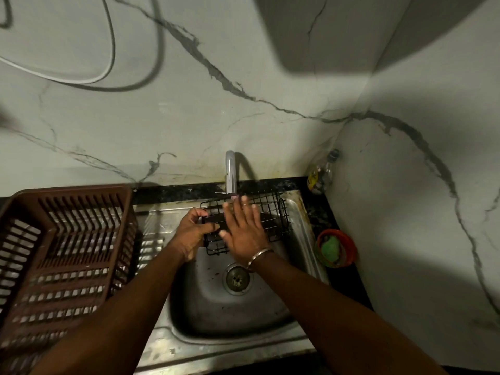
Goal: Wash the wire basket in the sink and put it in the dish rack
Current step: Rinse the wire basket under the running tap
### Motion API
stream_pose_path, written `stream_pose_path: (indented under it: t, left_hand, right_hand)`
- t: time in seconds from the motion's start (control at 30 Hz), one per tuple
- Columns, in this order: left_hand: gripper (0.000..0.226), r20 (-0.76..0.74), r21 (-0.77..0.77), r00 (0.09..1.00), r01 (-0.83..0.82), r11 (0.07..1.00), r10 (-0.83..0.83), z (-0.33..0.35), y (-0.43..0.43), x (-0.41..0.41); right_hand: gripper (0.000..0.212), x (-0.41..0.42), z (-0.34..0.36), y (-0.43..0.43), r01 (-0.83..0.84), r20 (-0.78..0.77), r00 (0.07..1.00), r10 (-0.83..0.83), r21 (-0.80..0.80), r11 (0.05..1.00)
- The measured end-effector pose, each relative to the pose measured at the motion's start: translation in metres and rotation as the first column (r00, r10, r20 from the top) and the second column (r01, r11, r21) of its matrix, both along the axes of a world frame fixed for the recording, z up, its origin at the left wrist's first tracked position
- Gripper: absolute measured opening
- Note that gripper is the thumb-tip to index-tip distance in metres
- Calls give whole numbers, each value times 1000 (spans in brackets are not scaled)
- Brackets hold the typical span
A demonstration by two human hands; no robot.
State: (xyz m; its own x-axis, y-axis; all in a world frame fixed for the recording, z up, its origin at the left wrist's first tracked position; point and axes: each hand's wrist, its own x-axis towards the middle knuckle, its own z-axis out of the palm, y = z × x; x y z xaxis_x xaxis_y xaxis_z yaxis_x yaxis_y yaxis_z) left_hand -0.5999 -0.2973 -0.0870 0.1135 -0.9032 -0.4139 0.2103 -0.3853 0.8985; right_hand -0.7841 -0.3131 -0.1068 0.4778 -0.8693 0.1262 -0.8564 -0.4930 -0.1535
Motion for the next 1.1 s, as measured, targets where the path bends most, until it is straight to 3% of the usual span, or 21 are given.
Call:
stream_pose_path:
  t: [0.07,0.17,0.2,0.3,0.4,0.43,0.53,0.67,0.77,0.8,0.9,1.03,1.1]
  left_hand:
    - [40,-20,13,1000,-19,1000,19,-3,2,2]
    - [40,-7,19,999,-53,998,53,-4,5,9]
    - [41,-3,21,998,-66,998,66,-5,6,11]
    - [41,-26,32,995,-99,995,100,-6,9,14]
    - [41,-30,34,993,-116,993,117,-2,11,16]
    - [40,-22,36,993,-119,992,120,-3,13,18]
    - [40,-32,46,990,-138,989,140,-7,16,26]
    - [41,-18,65,986,-163,985,164,-14,21,37]
    - [40,-11,82,982,-188,979,190,-15,24,41]
    - [39,-19,82,982,-188,979,190,-14,24,40]
    - [41,-21,83,981,-192,978,194,-12,25,40]
    - [39,-15,87,975,-220,972,222,-13,26,42]
    - [38,-22,87,972,-230,969,233,-8,26,41]
  right_hand:
    - [72,-2,-2,2,-136,-50,990,134,-36,990]
    - [75,-1,0,-6,186,52,981,-187,39,982]
    - [76,3,0,-5,189,50,980,-192,54,980]
    - [74,7,-3,0,-46,-16,999,46,13,999]
    - [76,7,-1,-6,200,47,978,-202,50,978]
    - [77,10,-2,-4,211,42,976,-214,55,976]
    - [77,15,-3,1,10,-17,1000,-9,21,1000]
    - [78,14,3,-8,234,27,971,-237,80,969]
    - [77,16,0,-3,-10,-48,999,11,25,1000]
    - [75,13,0,-6,5,-45,999,-4,23,1000]
    - [76,11,2,-12,287,1,958,-288,51,956]
    - [79,12,0,-5,83,-36,996,-82,23,996]
    - [78,1,2,-10,204,-26,979,-203,33,978]
